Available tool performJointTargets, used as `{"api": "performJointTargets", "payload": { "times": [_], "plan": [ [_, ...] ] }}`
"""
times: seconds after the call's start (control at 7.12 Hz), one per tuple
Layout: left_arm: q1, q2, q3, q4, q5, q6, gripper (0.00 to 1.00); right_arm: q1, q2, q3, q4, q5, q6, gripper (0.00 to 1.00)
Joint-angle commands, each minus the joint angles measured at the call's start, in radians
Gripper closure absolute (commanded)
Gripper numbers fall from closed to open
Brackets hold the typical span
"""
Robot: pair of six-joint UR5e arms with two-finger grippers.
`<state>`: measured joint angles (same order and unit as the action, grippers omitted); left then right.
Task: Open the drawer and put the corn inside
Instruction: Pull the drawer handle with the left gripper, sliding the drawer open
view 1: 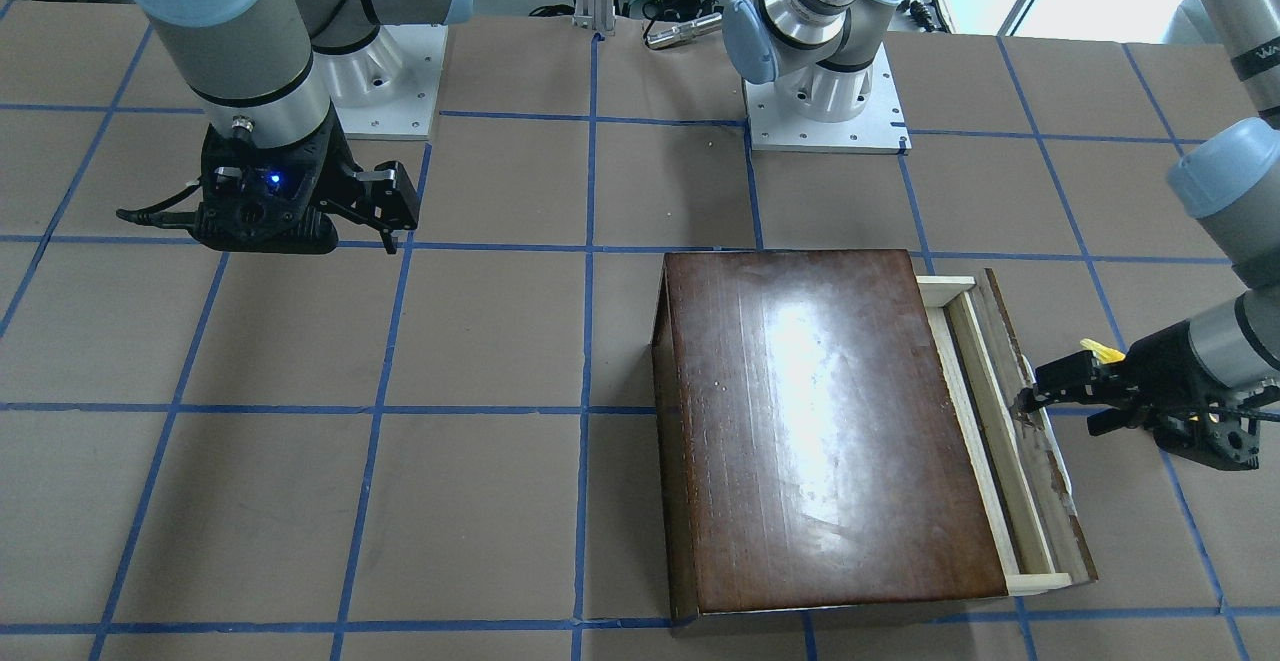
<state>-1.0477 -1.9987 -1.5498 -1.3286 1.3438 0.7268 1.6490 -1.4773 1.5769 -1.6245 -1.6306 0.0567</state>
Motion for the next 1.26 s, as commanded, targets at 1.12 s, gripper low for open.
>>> {"api": "performJointTargets", "payload": {
  "times": [1.12],
  "plan": [
    [0.024,-0.008,0.016,0.003,0.032,0.06,0.0,0.0,0.0,0.0,-0.002,0.0,0.0,0.0]
  ]
}}
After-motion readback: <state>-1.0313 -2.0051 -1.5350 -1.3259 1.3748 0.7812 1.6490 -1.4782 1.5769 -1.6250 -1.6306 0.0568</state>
